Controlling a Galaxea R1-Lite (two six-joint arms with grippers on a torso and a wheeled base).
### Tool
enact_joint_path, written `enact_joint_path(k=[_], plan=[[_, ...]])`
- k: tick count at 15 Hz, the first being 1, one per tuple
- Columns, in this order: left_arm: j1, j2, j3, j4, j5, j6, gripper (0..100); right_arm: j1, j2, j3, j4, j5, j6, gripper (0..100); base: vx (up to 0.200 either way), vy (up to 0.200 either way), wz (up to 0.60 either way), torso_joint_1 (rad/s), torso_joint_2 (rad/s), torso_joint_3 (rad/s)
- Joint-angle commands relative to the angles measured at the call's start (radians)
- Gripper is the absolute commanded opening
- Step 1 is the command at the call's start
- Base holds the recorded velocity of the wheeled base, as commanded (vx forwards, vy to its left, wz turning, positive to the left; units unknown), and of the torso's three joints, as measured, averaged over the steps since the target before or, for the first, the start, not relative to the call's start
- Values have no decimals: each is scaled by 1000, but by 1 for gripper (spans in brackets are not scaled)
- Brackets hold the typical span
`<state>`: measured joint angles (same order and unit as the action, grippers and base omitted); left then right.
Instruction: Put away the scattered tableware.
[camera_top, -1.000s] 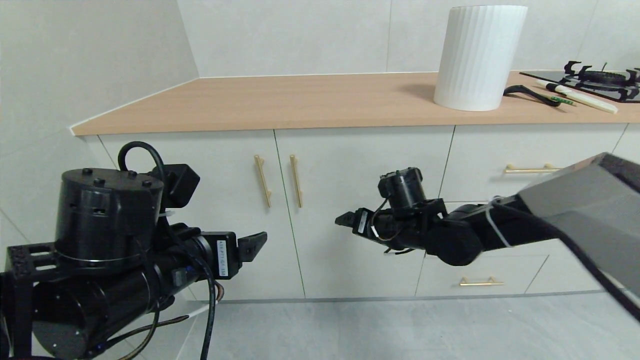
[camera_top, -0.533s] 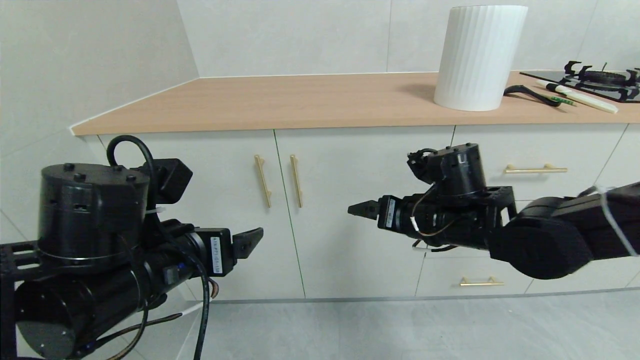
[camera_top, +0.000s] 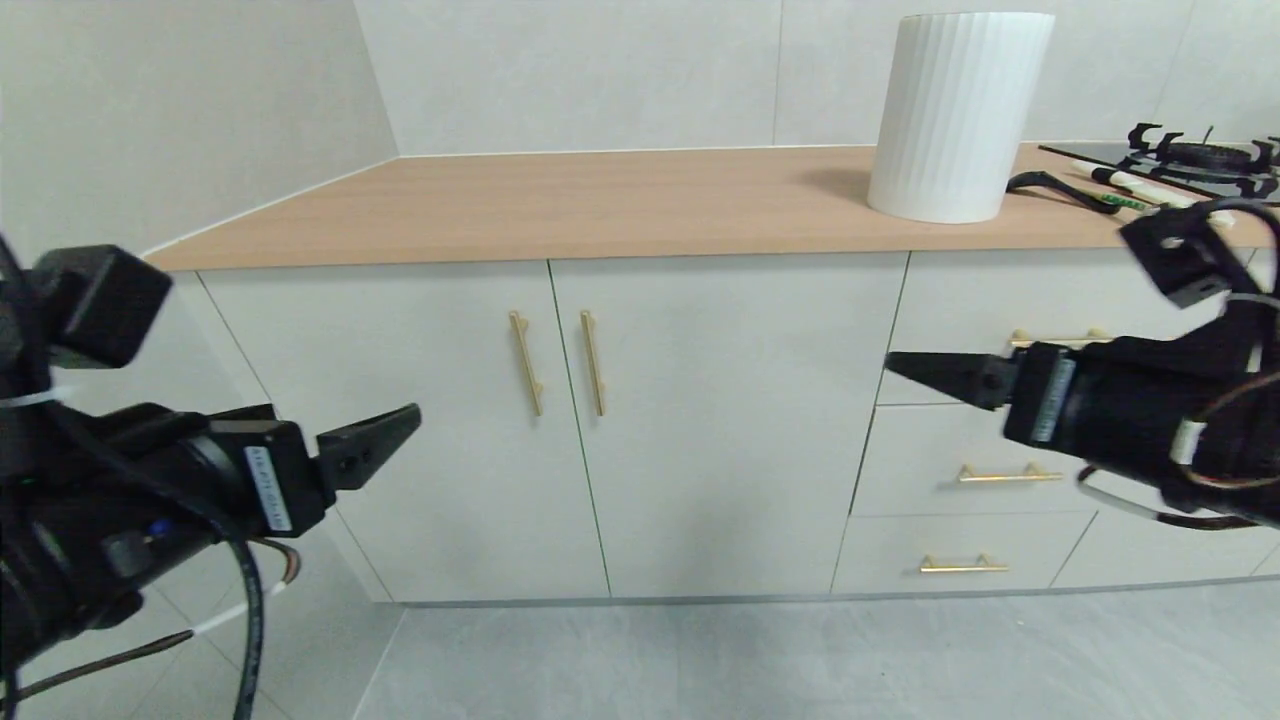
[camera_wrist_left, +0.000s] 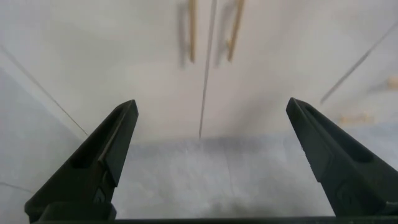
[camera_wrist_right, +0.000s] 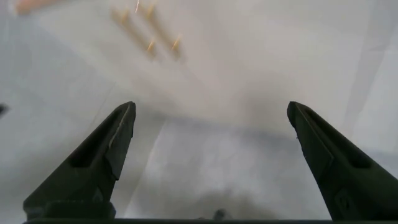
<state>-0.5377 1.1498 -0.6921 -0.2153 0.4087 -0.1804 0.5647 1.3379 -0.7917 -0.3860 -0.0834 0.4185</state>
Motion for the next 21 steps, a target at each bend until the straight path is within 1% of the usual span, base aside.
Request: enact_joint_path(k=[1,2,3,4,5,6,7,9,10,11,12,15,16,17,18,19,20,21], plan=[[45,-268,98,4,-4,72,100,-112,-375,180,6,-39,-84,100,0,0,0,0,0,0],[90,-358,135,7,-5,119,100,-140,-473,226,6,-41,-135,100,0,0,0,0,0,0],[134,-440,163,16,-5,154,100,-167,-566,269,7,-42,-193,100,0,0,0,0,0,0],[174,-547,181,48,-4,180,100,-206,-683,313,29,-45,-277,100,0,0,0,0,0,0],[205,-651,187,111,-4,197,100,-244,-792,324,78,-49,-345,100,0,0,0,0,0,0],[242,-754,180,198,-4,220,100,-281,-904,321,156,-53,-383,100,0,0,0,0,0,0],[285,-849,172,294,-5,245,100,-324,-1017,305,262,-56,-426,100,0,0,0,0,0,0],[324,-981,180,421,-7,245,100,-393,-1195,241,461,-55,-469,100,0,0,0,0,0,0],[341,-1013,180,452,-10,243,100,-422,-1229,212,526,-55,-469,100,0,0,0,0,0,0],[363,-1044,181,481,-33,245,100,-456,-1240,180,588,-64,-466,100,0,0,0,0,0,0],[389,-1052,184,484,-50,245,100,-460,-1240,177,588,-95,-465,100,0,0,0,0,0,0],[469,-1056,186,478,-47,242,100,-462,-1240,198,590,-214,-461,100,0,0,0,0,0,0],[516,-1095,191,484,-61,246,100,-493,-1250,215,587,-254,-460,100,0,0,0,0,0,0],[548,-1139,223,485,-82,251,100,-548,-1290,236,599,-239,-463,100,0,0,0,0,0,0],[548,-1138,250,481,-70,242,100,-569,-1323,278,604,-223,-468,100,0,0,0,0,0,0],[548,-1139,267,482,-71,219,100,-568,-1338,335,596,-223,-466,100,0,0,0,0,0,0],[547,-1147,306,482,-79,208,100,-566,-1338,394,585,-223,-461,100,0,0,0,0,0,0],[547,-1147,364,479,-80,207,100,-566,-1338,468,552,-219,-449,100,0,0,0,0,0,0]])
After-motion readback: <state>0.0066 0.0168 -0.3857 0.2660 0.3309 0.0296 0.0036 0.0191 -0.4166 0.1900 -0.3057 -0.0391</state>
